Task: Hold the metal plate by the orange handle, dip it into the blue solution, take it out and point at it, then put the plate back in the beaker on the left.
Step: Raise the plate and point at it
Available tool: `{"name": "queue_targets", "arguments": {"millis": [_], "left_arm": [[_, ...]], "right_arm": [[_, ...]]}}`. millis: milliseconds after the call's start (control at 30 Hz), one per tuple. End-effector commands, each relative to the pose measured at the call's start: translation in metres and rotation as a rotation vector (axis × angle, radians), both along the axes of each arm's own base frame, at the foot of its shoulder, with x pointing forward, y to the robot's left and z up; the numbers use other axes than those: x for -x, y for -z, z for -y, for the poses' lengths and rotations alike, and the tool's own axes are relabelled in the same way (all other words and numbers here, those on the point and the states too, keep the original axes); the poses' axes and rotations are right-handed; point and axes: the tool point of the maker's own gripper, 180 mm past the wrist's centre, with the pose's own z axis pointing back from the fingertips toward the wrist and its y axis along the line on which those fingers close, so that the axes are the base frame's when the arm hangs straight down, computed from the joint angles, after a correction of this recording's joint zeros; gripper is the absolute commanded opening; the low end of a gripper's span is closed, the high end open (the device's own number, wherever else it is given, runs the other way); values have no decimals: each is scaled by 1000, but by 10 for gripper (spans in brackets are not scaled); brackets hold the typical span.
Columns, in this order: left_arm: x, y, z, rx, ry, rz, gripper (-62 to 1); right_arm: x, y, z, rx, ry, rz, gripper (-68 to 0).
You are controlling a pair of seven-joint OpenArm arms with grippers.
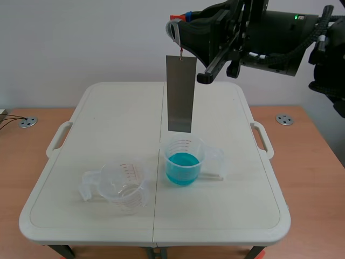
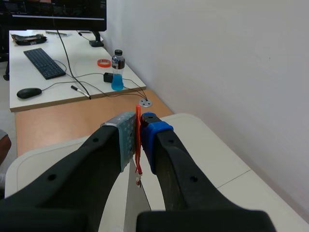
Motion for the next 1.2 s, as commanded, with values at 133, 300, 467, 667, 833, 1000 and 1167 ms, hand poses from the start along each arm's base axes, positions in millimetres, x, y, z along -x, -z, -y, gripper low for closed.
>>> {"name": "queue_targets", "arguments": {"millis": [133, 300, 467, 667, 833, 1000, 1167], "left_arm": [[-27, -21, 31, 49, 137, 72, -582], [-56, -40, 54, 81, 192, 164, -582], [-72, -44, 89, 122, 286, 178, -582], [-86, -38, 130, 165, 383, 156, -582], [-100, -31, 154, 190, 444, 148, -582], [-113, -17, 173, 209, 479, 129, -582], [-120, -7, 193, 225, 508, 112, -582]], "right_arm": [[1, -20, 1, -32, -12, 44, -662], [1, -20, 1, -33, -12, 41, -662], [1, -20, 1, -35, -13, 40, -662], [1, -20, 1, -35, -13, 40, -662], [1, -20, 1, -32, -12, 39, -662], [1, -18, 1, -22, -10, 33, -662], [1, -17, 1, -18, -10, 31, -662]]}}
